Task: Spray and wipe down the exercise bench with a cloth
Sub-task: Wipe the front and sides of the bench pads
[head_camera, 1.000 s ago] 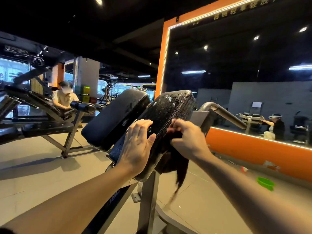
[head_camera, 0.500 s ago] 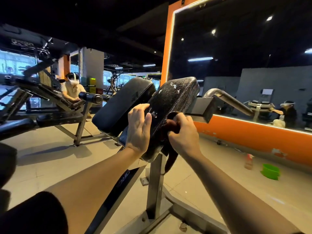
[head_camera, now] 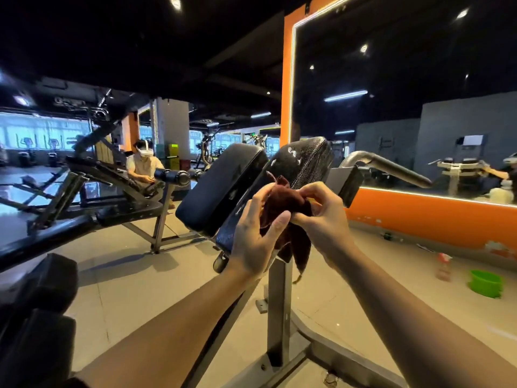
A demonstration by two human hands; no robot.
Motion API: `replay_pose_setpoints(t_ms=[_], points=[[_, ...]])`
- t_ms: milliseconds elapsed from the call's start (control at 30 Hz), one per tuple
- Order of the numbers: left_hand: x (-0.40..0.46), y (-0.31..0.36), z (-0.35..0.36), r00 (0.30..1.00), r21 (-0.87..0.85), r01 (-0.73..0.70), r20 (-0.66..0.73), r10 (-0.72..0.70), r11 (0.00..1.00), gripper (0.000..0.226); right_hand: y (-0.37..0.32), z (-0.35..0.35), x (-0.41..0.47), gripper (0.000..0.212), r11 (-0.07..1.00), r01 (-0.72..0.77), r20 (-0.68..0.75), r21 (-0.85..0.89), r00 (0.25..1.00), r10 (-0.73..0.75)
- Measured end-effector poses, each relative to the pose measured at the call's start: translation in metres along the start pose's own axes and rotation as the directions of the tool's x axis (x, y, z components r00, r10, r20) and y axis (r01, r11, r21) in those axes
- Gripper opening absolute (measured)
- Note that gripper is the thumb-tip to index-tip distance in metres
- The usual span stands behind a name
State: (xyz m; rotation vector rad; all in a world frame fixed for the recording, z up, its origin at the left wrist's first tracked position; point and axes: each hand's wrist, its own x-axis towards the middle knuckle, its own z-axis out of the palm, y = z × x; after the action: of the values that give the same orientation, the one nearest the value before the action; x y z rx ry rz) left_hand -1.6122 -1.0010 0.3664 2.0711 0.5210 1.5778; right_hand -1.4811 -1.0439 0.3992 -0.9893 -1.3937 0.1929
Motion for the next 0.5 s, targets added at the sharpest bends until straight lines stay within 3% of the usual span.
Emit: replay_pose_setpoints(t_ms=[67, 167, 233, 300, 333, 400, 500], points=[[0.022, 0.015, 0.006, 1.0, -0.046, 0.012, 0.016, -0.012, 0.999, 0.048, -0.009, -0.009, 0.011, 0.028, 0.99, -0.009, 0.064, 0.139, 0.998, 0.0], [0.051, 0.021, 0.012, 0.992, 0.054, 0.036, -0.123, -0.029, 0.998, 0.048, -0.011, -0.021, 0.024, 0.03, 0.974, -0.111, 0.171, 0.197, 0.982, 0.077], [0.069, 0.021, 0.016, 0.975, 0.173, 0.028, -0.224, 0.012, 0.984, 0.041, -0.005, -0.034, 0.032, 0.021, 1.0, -0.001, -0.019, -0.024, 1.0, 0.001], [0.089, 0.026, 0.021, 0.957, 0.293, -0.038, -0.264, 0.119, 0.955, 0.039, 0.007, -0.053, 0.043, 0.015, 0.889, 0.088, -0.242, -0.449, 0.946, -0.216], [0.1, 0.03, 0.025, 0.943, 0.361, -0.089, -0.268, 0.194, 0.928, 0.039, 0.014, -0.062, 0.049, 0.019, 0.777, 0.082, -0.263, -0.624, 0.914, -0.307], [0.125, 0.037, 0.037, 0.902, 0.472, -0.201, -0.252, 0.35, 0.858, 0.042, 0.026, -0.077, 0.062, 0.033, 0.63, 0.069, -0.187, -0.774, 0.925, -0.332], [0.163, 0.039, 0.061, 0.864, 0.572, -0.328, -0.141, 0.484, 0.752, 0.045, 0.039, -0.086, 0.073, 0.041, 0.6, 0.131, -0.045, -0.79, 0.962, -0.269]])
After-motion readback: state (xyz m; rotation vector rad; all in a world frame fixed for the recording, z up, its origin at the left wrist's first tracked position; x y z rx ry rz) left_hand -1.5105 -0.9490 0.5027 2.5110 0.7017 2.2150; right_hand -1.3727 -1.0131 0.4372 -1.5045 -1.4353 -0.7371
